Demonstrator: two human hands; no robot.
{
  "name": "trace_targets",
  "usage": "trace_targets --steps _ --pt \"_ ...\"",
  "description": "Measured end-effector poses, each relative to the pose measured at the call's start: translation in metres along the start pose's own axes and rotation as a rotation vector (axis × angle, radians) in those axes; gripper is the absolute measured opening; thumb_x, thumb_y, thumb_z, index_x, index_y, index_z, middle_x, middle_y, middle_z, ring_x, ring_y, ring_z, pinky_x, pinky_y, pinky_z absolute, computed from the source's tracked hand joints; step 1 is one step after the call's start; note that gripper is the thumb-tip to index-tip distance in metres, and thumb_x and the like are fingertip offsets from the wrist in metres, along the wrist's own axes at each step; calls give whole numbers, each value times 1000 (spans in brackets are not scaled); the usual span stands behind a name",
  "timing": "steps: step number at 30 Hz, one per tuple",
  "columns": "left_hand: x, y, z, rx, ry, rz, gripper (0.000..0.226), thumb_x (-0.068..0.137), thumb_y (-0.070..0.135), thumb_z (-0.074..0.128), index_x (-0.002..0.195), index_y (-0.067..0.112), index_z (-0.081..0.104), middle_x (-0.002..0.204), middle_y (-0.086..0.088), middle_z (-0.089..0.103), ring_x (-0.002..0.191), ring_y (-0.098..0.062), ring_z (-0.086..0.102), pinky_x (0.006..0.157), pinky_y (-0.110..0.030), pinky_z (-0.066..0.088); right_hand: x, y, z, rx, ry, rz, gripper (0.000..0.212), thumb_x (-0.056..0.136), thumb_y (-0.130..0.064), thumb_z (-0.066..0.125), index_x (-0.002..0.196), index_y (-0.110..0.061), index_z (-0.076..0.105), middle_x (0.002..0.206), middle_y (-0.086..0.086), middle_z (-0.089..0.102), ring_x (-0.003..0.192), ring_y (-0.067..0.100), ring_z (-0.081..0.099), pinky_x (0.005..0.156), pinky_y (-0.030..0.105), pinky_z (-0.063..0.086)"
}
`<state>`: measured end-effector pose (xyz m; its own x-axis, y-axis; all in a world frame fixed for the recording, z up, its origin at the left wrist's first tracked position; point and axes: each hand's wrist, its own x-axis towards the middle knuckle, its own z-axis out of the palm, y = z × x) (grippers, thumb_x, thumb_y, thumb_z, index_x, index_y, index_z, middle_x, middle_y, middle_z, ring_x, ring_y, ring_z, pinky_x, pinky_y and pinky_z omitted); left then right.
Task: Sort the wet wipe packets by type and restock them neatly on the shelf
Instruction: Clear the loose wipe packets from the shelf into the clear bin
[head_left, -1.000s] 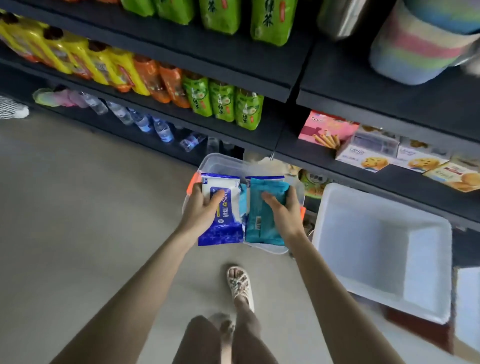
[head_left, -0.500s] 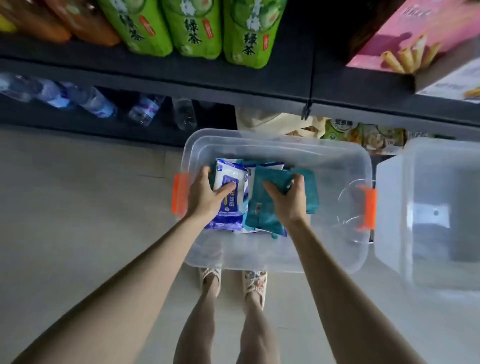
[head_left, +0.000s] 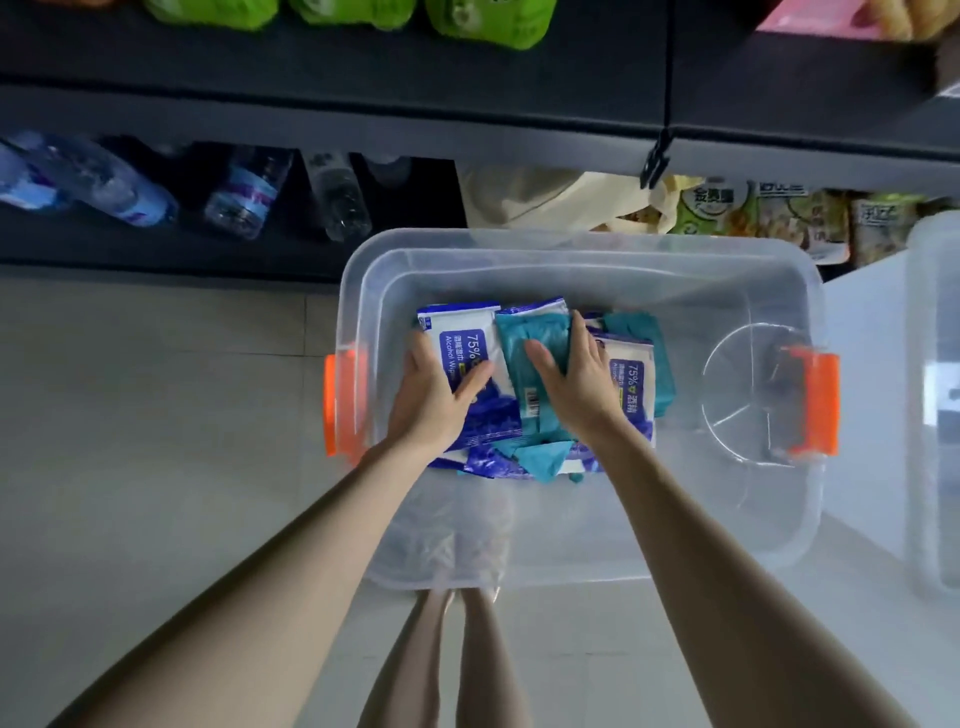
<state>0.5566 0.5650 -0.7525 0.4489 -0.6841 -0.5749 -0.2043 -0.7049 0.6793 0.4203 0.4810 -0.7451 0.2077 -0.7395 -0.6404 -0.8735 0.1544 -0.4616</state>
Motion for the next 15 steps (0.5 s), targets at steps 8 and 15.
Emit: trace_targets --steps 8,15 --pt "-47 46 -37 305 -232 -14 24 95 20 55 114 5 52 108 -8 63 90 -23 62 69 -31 48 -49 -19 -54 -91 -105 -11 43 95 -24 54 135 -11 46 131 11 54 98 21 54 70 24 42" --pt "-140 178 -76 537 -198 253 26 96 24 51 117 8 56 99 -11 69 89 -29 65 80 -42 51 -153 -46 -187 -161 15 -144 37 93 -27 56 126 -10 54 124 16 60 109 33 57 90 43 48"
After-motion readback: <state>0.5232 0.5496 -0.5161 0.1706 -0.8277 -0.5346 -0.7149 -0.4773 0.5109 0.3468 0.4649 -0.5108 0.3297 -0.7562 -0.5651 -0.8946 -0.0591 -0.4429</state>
